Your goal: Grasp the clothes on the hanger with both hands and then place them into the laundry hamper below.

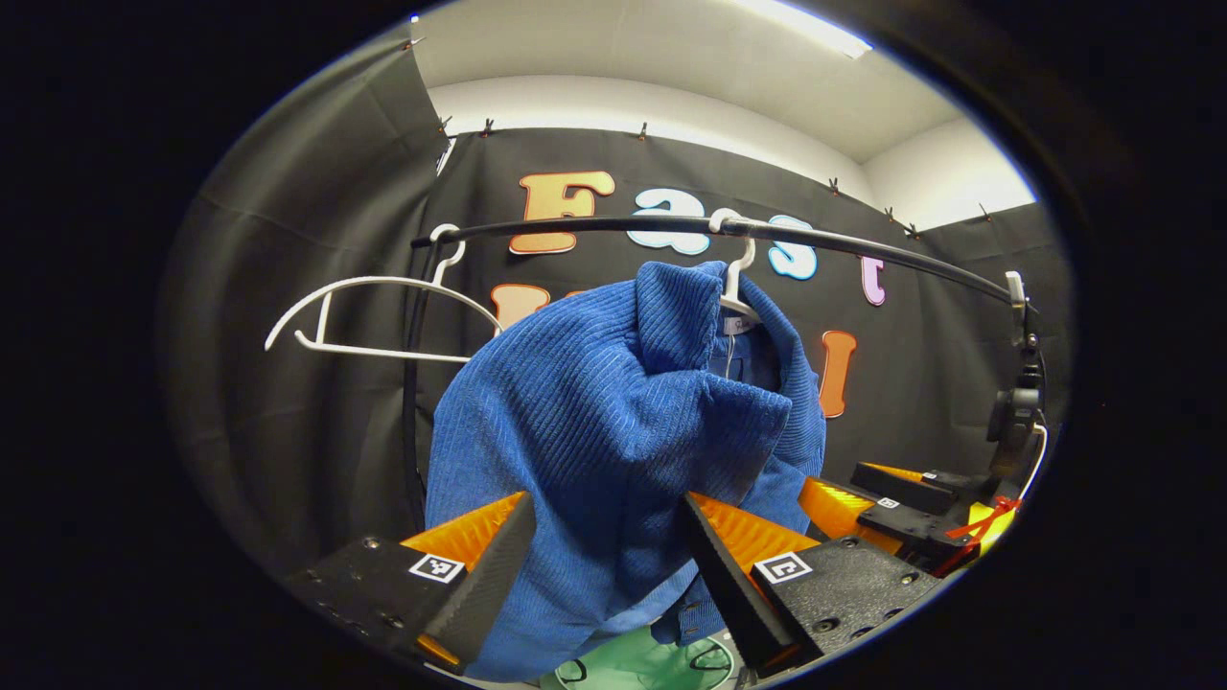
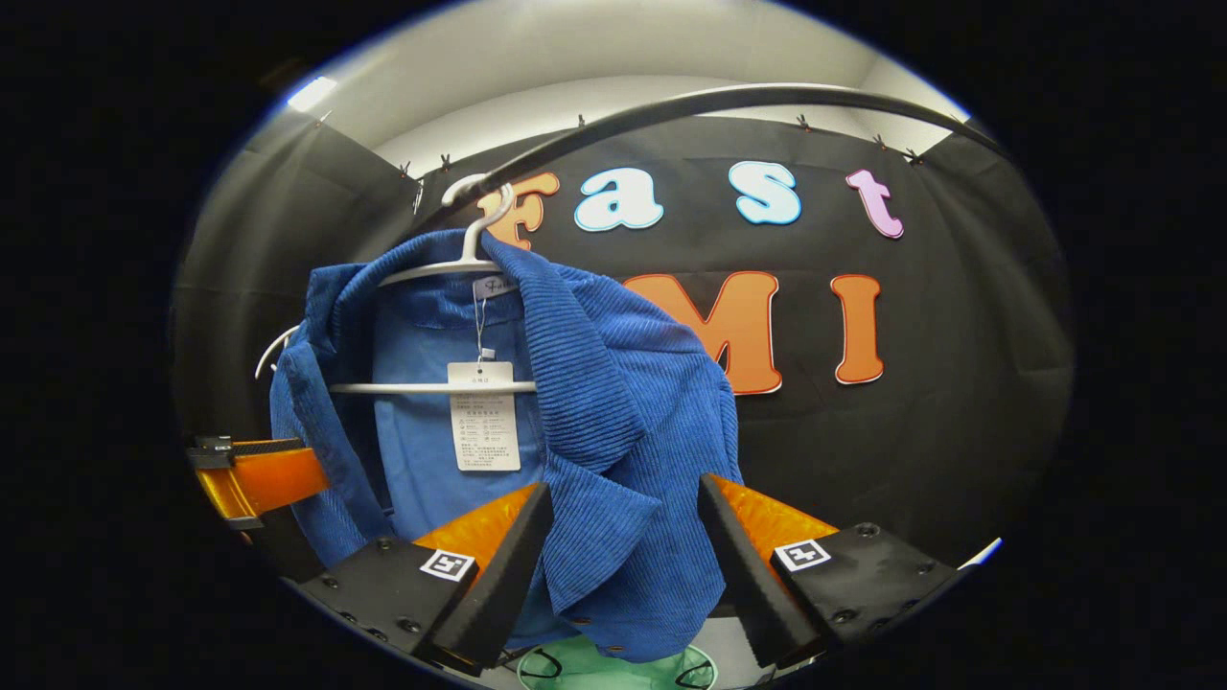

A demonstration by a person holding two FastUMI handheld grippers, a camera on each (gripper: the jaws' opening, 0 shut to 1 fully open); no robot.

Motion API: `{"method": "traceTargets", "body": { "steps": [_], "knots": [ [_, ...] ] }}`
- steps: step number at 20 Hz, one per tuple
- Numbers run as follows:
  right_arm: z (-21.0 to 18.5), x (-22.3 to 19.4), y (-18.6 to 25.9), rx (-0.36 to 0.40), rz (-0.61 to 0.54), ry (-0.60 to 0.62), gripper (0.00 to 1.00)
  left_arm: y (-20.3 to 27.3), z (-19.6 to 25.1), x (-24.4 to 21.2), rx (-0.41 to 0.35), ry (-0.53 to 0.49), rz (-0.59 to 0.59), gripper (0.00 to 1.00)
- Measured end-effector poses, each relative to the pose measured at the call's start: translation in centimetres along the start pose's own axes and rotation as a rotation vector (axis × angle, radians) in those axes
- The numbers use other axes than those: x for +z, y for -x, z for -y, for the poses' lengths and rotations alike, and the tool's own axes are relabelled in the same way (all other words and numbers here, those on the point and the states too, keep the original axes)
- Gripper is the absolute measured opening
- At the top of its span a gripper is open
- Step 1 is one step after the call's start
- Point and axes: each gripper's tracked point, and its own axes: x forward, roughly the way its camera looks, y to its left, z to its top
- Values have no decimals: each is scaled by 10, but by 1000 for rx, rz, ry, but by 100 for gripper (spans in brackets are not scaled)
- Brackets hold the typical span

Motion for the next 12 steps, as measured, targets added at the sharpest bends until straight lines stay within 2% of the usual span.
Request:
{"method": "traceTargets", "body": {
  "steps": [1, 3, 4, 7, 8, 10, 11, 12],
  "knots": [
    [-2, -1, -6, 8, 0, 4, 98, -2, 1, 0, -3, 0, -2, 95],
    [-2, -4, -16, 9, -11, 9, 98, -1, 5, -1, -22, 3, -4, 92],
    [0, -6, -21, 6, -14, 8, 98, -1, 8, -1, -38, 6, -6, 95],
    [7, -5, -37, -3, -8, -2, 98, 3, 15, -1, -61, 9, -2, 95],
    [9, -4, -42, -1, -10, -7, 97, 6, 15, -3, -62, 8, -6, 92],
    [9, -6, -49, 20, -12, -15, 97, 9, 18, -3, -61, 5, -12, 95],
    [10, -7, -53, 30, -13, -18, 98, 10, 21, -2, -60, 5, -15, 92],
    [10, -7, -56, 46, -14, -23, 98, 12, 24, -3, -62, 13, -18, 95]
  ]
}}
